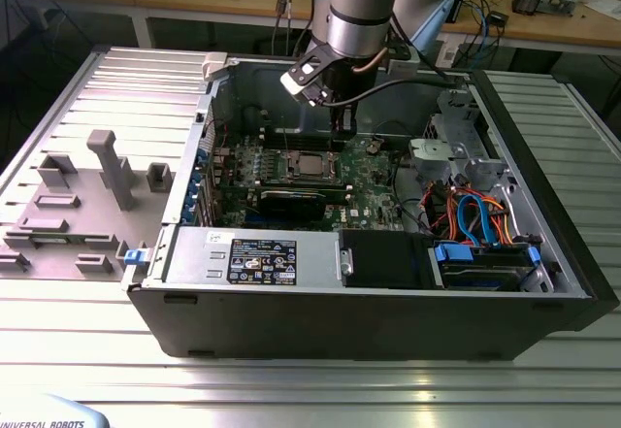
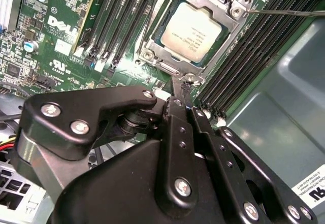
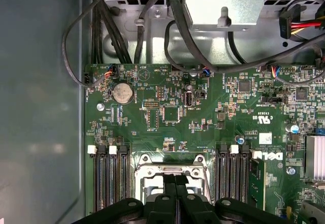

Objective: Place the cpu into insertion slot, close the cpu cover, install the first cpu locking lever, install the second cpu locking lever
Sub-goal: 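Close the cpu cover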

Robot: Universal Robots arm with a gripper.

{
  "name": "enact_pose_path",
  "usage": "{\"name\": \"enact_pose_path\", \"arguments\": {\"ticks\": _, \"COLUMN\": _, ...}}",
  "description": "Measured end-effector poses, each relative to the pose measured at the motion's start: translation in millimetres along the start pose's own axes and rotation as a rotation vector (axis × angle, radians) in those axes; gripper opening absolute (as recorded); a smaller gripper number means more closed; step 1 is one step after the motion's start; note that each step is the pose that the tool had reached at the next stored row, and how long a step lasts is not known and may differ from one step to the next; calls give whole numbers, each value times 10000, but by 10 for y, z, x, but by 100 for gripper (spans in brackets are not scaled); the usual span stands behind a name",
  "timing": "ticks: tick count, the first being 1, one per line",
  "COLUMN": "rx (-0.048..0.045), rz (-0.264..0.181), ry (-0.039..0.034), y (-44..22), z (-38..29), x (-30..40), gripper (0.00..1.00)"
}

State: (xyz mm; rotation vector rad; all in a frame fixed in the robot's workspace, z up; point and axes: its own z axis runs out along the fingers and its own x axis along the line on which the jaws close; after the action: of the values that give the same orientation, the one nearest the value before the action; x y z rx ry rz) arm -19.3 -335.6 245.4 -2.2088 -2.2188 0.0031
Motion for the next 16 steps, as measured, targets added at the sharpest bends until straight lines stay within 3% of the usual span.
{"name": "enact_pose_path", "arguments": {"ticks": 11, "rx": 0, "rz": 0, "ry": -1, "y": -57, "z": 1, "x": -23, "gripper": 11}}
{"name": "enact_pose_path", "arguments": {"ticks": 16, "rx": 18, "rz": 0, "ry": -1, "y": -114, "z": 16, "x": -29, "gripper": 11}}
